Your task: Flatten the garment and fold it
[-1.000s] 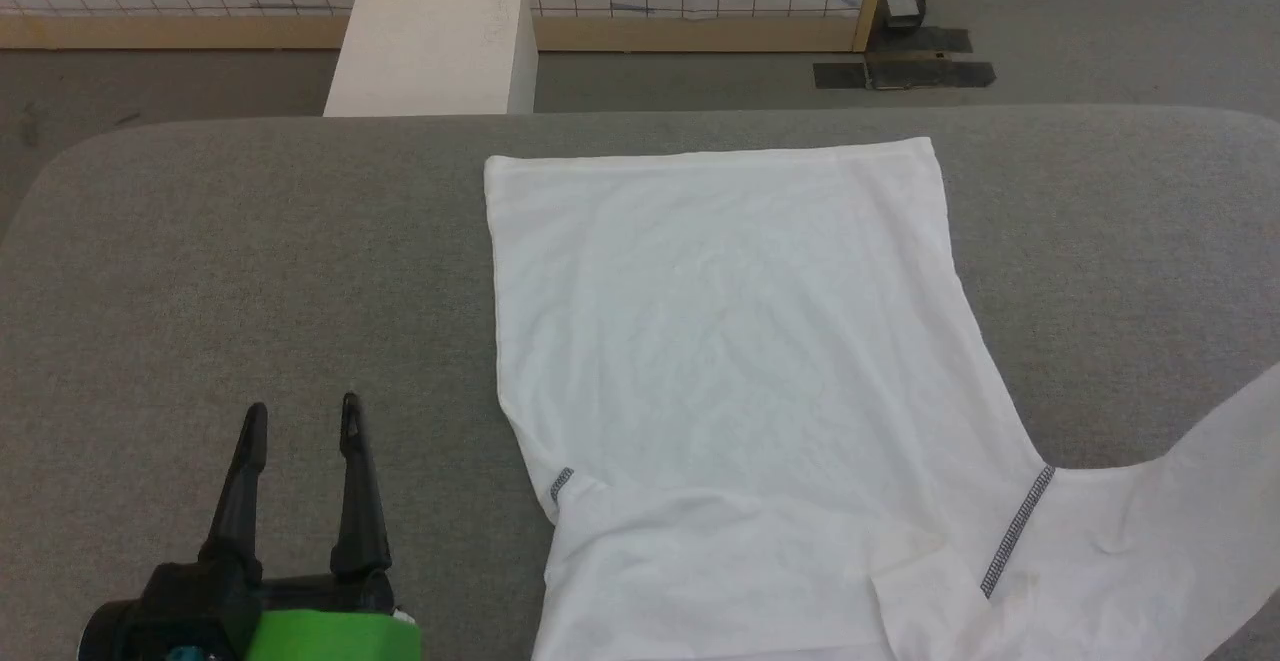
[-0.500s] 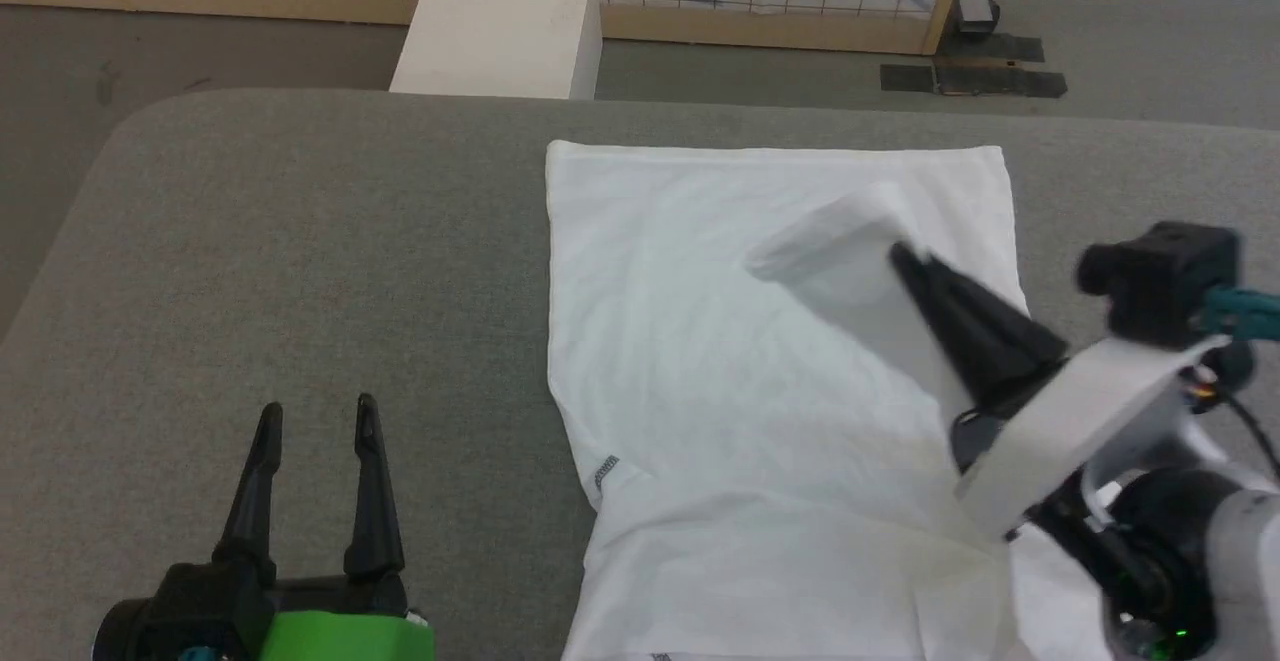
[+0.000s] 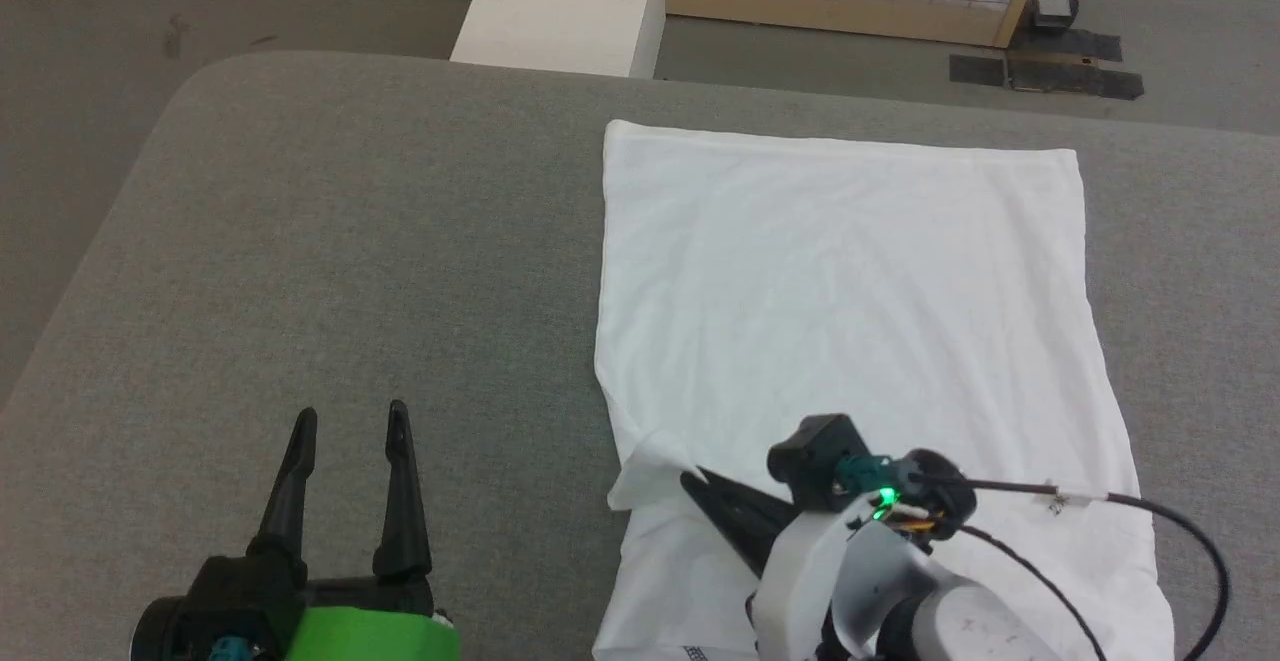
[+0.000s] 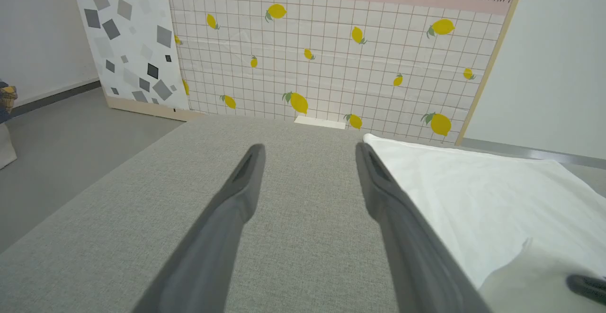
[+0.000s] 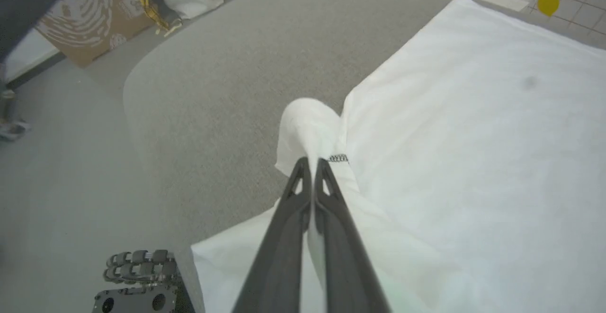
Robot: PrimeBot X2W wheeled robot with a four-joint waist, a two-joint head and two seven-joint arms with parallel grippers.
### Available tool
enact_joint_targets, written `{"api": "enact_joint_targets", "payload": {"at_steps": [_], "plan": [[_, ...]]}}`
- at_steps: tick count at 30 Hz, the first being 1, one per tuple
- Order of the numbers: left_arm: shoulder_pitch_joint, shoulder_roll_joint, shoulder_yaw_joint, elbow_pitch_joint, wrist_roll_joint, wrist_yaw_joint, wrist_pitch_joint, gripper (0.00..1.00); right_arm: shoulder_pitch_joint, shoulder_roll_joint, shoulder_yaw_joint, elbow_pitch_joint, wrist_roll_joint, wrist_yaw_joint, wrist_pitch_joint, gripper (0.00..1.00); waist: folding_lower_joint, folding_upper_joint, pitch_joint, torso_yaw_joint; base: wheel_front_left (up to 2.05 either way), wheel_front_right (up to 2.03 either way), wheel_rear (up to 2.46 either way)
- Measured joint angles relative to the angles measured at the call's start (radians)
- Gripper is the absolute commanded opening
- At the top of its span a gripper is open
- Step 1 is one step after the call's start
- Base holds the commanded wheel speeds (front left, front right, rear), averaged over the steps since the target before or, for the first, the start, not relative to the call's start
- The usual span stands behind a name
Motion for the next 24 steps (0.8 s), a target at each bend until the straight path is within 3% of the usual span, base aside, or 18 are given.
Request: {"api": "enact_joint_targets", "payload": {"at_steps": [2,3,4,5,6,10,14,19,24], "plan": [[0.0,0.0,0.0,0.008,-0.009,0.0,-0.001,1.0,-0.005,0.015,0.026,0.082,-0.026,0.0,-0.044,0.0,0.0,0.0,0.0,0.008,0.0,0.0,0.0],[-0.001,-0.001,0.0,0.01,-0.012,-0.001,-0.003,1.0,-0.012,0.018,0.04,0.115,-0.041,0.0,-0.06,0.11,0.0,0.0,0.0,0.011,0.0,0.0,0.0],[-0.001,-0.001,-0.001,0.013,-0.015,-0.004,-0.003,1.0,-0.022,0.026,0.052,0.154,-0.054,0.0,-0.083,0.42,0.0,0.0,-0.002,0.013,0.0,0.0,0.0],[-0.002,-0.001,-0.002,0.017,-0.015,-0.006,-0.003,1.0,-0.031,0.039,0.056,0.192,-0.061,0.0,-0.105,0.91,0.0,0.0,-0.004,0.014,0.0,0.0,0.0],[-0.003,-0.001,-0.003,0.02,-0.015,-0.006,-0.003,1.0,-0.038,0.048,0.058,0.221,-0.064,0.0,-0.12,1.0,0.0,0.0,-0.006,0.015,0.0,0.0,0.0],[-0.004,0.001,-0.004,0.034,-0.017,-0.007,-0.003,1.0,-0.077,0.083,0.087,0.316,-0.035,0.0,-0.174,1.0,0.0,0.0,-0.031,0.013,0.0,0.0,0.0],[-0.002,0.007,-0.002,0.031,-0.022,-0.007,-0.002,1.0,-0.094,0.09,0.057,0.284,0.027,0.0,-0.161,1.0,0.0,0.0,-0.046,-0.002,0.0,0.0,0.0],[0.004,0.011,0.002,0.021,-0.024,-0.006,0.006,1.0,-0.102,0.028,-0.074,0.168,0.033,0.0,-0.143,1.0,0.0,0.0,-0.057,-0.037,0.0,0.0,0.0],[0.003,0.015,0.005,0.009,-0.024,-0.004,0.01,1.0,-0.036,-0.009,-0.299,0.042,-0.01,0.0,-0.141,1.0,0.0,0.0,-0.061,-0.078,0.0,0.0,0.0]]}}
